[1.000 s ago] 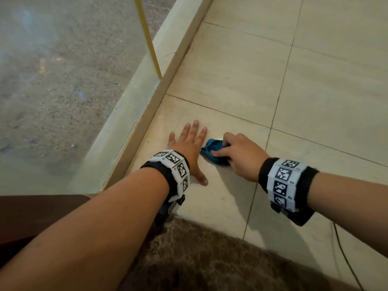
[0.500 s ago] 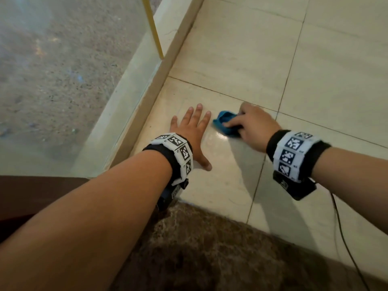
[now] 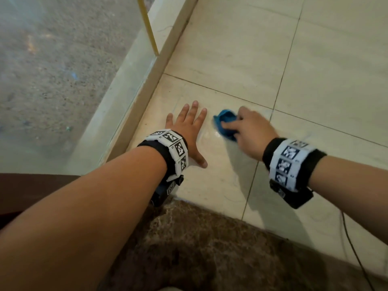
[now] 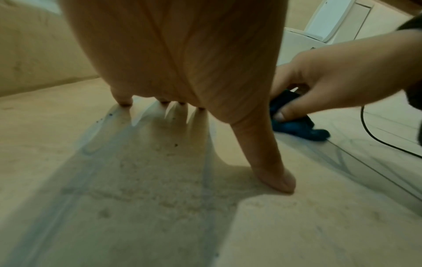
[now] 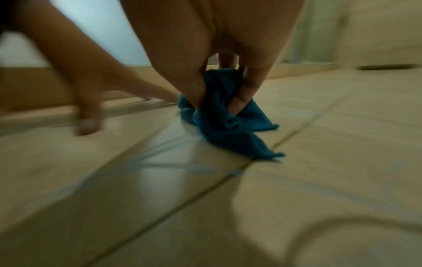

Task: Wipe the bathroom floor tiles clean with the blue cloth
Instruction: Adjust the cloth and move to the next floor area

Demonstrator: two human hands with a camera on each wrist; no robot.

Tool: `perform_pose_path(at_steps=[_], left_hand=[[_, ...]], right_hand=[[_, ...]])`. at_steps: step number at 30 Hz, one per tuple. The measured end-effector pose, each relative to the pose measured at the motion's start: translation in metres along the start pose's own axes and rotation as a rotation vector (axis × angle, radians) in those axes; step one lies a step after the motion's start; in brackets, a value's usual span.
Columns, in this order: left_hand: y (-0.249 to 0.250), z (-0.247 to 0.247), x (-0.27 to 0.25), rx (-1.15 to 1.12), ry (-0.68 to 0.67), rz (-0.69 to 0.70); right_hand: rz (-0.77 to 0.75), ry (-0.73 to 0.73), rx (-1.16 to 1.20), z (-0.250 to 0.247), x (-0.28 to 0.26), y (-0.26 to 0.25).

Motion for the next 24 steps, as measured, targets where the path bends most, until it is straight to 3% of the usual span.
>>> perform_pose_path(at_steps=[2, 4, 8, 10, 13, 15, 16, 18, 20, 21, 22, 24], left_hand=[[-0.001, 0.0, 0.001, 0.001, 0.001, -0.001], [-0.001, 0.001, 0.001, 0.001, 0.007, 0.003], [-0.003, 0.001, 0.003, 0.022, 0.022, 0.002], [-0.003, 0.002, 0.003, 0.036, 0.026, -0.001], [-0.003, 0.002, 0.005, 0.046, 0.03, -0.006], [-0.003, 0.002, 0.005, 0.036, 0.033, -0.006], [-0.003, 0.001, 0.004, 0.034, 0.038, -0.003], [-0.002, 0.0, 0.003, 0.034, 0.046, -0.001], [-0.002, -0.001, 0.001, 0.034, 0.035, -0.006], [-0.002, -0.001, 0.001, 0.033, 0.026, -0.008], [-0.002, 0.0, 0.001, 0.032, 0.02, -0.009], [-0.002, 0.001, 0.002, 0.035, 0.02, -0.01]], right_hand=[[-0.189, -0.084, -0.013, 0.014, -0.022, -0.038], [-0.235, -0.13, 0.013, 0.01, -0.022, -0.04], [0.113, 0.021, 0.037, -0.014, 0.008, 0.035], [0.151, 0.057, 0.049, -0.012, -0.005, 0.033], [-0.151, -0.04, -0.023, 0.016, -0.037, -0.025], [-0.258, -0.084, -0.002, 0.02, -0.038, -0.03], [-0.228, -0.049, 0.056, 0.014, -0.027, -0.017], [-0.022, 0.091, 0.076, -0.006, -0.001, 0.035], [0.214, 0.135, 0.071, -0.018, 0.008, 0.076], [0.246, 0.138, 0.067, -0.022, 0.006, 0.076], [0.224, 0.104, 0.059, -0.018, 0.001, 0.067], [0.024, 0.036, 0.003, -0.004, -0.011, 0.03]])
Point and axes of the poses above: each hand's wrist, its own x-axis towards the middle knuckle, its own z-axis out of the palm, y = z × x, the point moved 10 cm from there along x, towards the middle knuckle, and after that the axes turned 5 degrees about y, right-handed, at the moved point
